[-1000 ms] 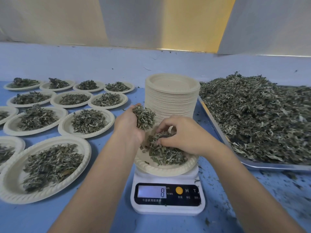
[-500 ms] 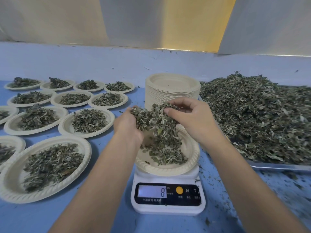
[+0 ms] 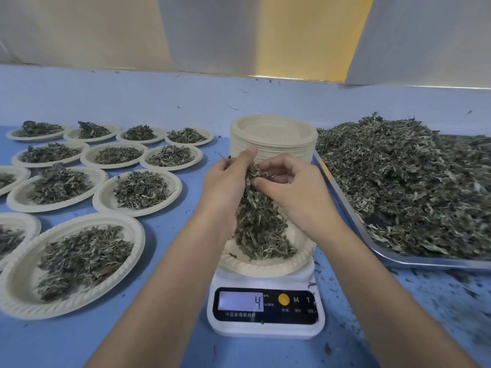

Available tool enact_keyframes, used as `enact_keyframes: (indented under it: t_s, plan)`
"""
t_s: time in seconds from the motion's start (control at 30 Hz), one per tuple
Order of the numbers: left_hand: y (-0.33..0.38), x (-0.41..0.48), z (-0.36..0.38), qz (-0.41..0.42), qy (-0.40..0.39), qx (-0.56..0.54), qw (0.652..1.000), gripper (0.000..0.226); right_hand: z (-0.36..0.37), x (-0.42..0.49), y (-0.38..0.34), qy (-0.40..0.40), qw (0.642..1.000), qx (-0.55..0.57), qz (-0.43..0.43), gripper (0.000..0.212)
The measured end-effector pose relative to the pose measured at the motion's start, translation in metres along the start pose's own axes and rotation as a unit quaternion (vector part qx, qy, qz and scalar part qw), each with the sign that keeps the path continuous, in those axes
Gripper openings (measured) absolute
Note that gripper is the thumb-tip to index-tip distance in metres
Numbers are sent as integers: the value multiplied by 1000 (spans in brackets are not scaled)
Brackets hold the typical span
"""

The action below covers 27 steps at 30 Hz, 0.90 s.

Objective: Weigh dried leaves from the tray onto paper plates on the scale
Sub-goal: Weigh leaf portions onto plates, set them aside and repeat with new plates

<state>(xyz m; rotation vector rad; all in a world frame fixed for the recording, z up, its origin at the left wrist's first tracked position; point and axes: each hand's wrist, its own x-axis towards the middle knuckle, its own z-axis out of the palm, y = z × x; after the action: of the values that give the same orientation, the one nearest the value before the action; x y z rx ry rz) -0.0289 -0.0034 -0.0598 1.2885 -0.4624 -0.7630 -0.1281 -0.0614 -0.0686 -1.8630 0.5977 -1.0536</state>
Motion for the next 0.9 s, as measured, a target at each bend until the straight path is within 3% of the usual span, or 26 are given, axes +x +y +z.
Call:
enact_keyframes:
  t_s: [0.23, 0.47, 0.67, 0.77, 0.9]
  plan:
    - [-5, 0, -1, 52, 29, 12, 998, 27, -2, -1, -3, -31, 999, 18, 14, 17]
    - [4, 2, -10, 22, 75, -43, 996, 36, -12, 4, 0, -2, 999, 13, 32, 16]
    - [12, 9, -21, -44, 58, -121, 990, 43, -16, 0, 4, -141, 984, -46, 101, 18]
    - [13, 12, -21, -69, 38, -162, 984, 51, -14, 1, 5, -104, 988, -66, 92, 19]
    - [11, 14, -19, -73, 23, -171, 982, 47, -13, 3, 3, -22, 998, 8, 63, 6]
